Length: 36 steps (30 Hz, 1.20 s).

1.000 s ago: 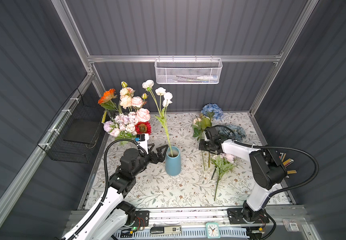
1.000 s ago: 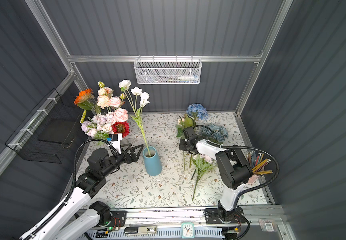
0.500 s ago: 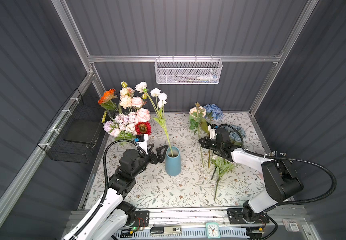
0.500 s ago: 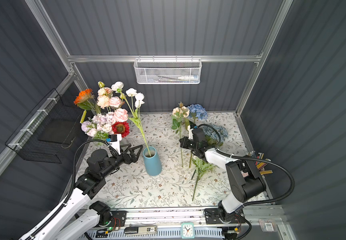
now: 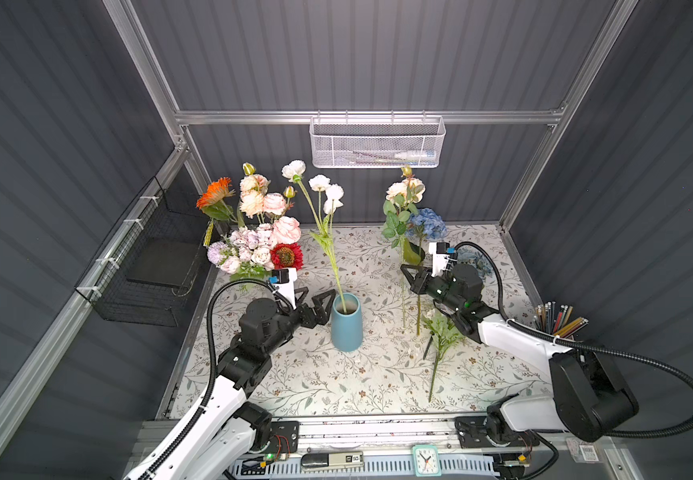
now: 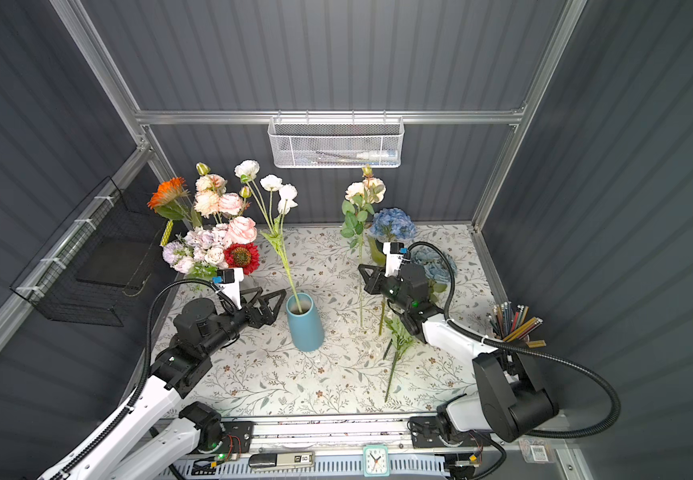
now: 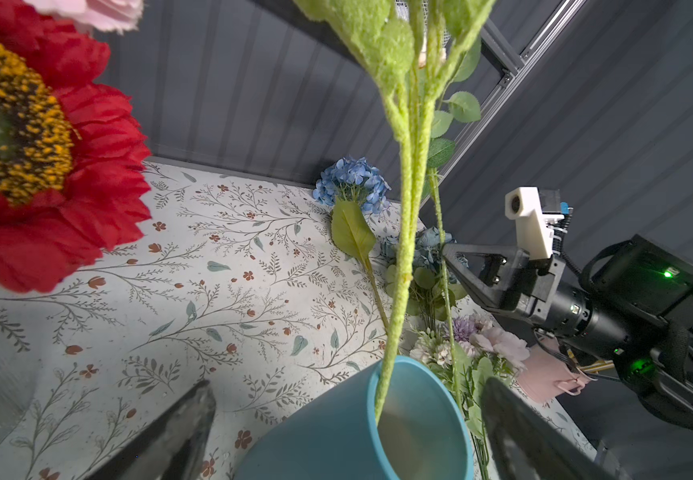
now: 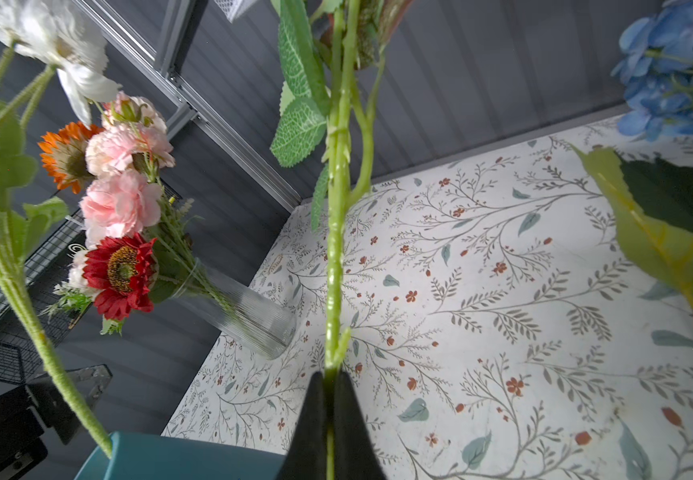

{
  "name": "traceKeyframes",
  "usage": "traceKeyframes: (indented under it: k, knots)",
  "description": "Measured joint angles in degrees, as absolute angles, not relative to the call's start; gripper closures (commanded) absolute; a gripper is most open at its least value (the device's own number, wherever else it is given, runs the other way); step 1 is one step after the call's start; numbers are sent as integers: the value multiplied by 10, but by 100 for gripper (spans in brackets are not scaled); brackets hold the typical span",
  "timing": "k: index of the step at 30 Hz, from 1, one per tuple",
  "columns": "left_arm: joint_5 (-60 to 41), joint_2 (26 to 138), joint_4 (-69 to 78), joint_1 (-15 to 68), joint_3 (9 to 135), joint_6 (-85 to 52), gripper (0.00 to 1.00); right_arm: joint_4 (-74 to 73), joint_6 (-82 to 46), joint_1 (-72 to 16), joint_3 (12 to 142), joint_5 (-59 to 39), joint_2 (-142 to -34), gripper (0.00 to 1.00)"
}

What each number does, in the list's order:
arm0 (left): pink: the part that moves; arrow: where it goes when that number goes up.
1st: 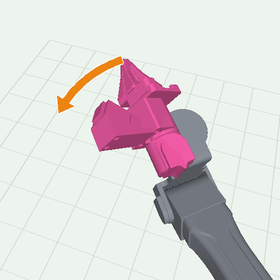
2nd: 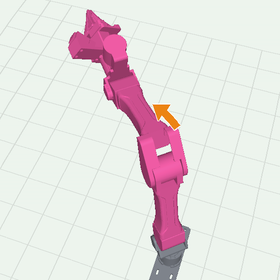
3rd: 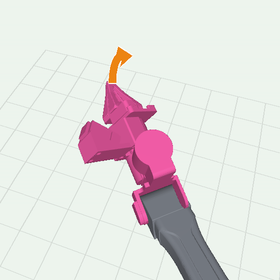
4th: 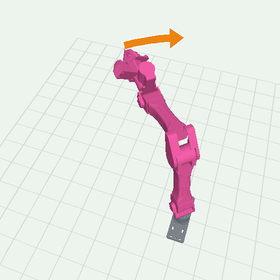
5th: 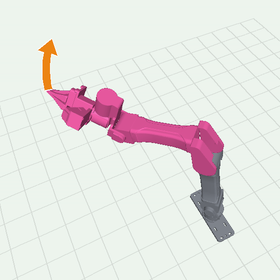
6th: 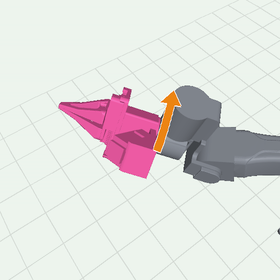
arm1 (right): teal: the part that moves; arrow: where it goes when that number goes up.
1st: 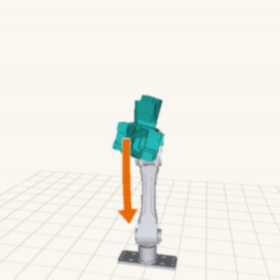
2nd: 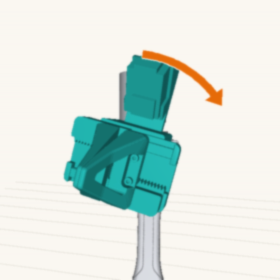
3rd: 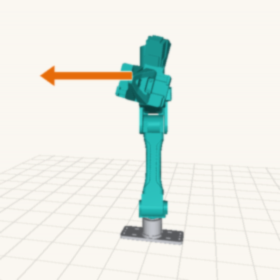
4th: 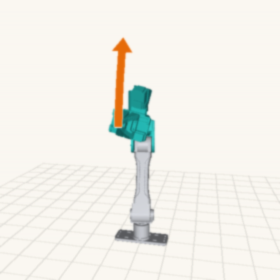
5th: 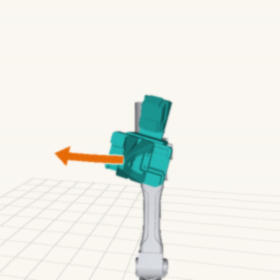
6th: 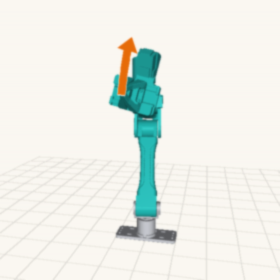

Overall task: Arrange the flowers into the vase
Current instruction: 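Lift the pink rose stem and carry it over the teal vase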

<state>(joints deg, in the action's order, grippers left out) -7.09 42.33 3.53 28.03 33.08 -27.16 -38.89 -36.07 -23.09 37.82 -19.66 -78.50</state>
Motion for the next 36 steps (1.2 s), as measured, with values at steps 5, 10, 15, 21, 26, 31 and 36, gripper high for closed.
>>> traceKeyframes:
  k: [5,10,15,21,26,31,36]
  knots:
    - [-71,425,40,280,331,-277,0,-437,-351,-251,351,-178,-766,100]
    - [-71,429,42,280,331,-279,0,-469,-316,-289,344,-166,-751,100]
    - [-69,430,43,280,331,-282,0,-461,-253,-338,359,-149,-717,100]
    - [-40,426,41,280,330,-289,0,-441,-166,-388,420,-134,-686,100]
    - [-11,417,38,280,327,-299,0,-448,-113,-421,460,-133,-681,100]
    - [9,413,32,280,323,-307,0,-474,-70,-455,495,-139,-707,100]
    - [26,405,19,280,323,-307,0,-515,-42,-480,523,-157,-754,100]
